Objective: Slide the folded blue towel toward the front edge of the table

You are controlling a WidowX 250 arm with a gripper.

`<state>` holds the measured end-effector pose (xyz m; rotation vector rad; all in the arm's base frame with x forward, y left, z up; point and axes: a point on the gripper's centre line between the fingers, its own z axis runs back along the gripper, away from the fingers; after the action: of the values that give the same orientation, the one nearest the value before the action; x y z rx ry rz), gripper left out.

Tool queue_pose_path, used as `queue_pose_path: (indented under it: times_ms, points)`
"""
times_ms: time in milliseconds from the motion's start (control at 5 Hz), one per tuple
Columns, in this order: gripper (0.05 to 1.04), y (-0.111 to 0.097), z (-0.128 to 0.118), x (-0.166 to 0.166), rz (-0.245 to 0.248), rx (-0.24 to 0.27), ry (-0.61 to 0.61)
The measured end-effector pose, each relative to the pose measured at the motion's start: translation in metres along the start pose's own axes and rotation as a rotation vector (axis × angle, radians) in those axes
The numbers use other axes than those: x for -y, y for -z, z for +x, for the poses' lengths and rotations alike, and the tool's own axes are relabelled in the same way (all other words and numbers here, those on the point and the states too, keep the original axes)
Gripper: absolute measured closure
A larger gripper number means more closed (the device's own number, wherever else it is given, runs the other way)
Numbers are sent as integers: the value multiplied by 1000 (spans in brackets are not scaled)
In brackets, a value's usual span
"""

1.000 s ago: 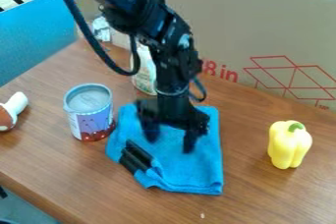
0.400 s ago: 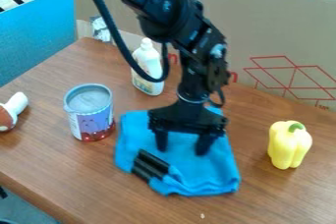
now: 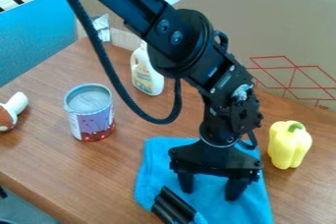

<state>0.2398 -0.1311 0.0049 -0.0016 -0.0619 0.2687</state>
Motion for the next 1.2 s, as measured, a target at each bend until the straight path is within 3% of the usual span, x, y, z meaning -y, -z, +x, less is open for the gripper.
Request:
queue_pose_path:
  times_ms: [400, 800, 1000, 1200]
  points:
    - [81, 0, -9, 4, -5, -3, 58]
    - [81, -17, -36, -16, -33, -5, 134]
    - [82, -48, -21, -30, -48, 74, 165]
    - [82, -62, -2, -40, -48, 100, 176]
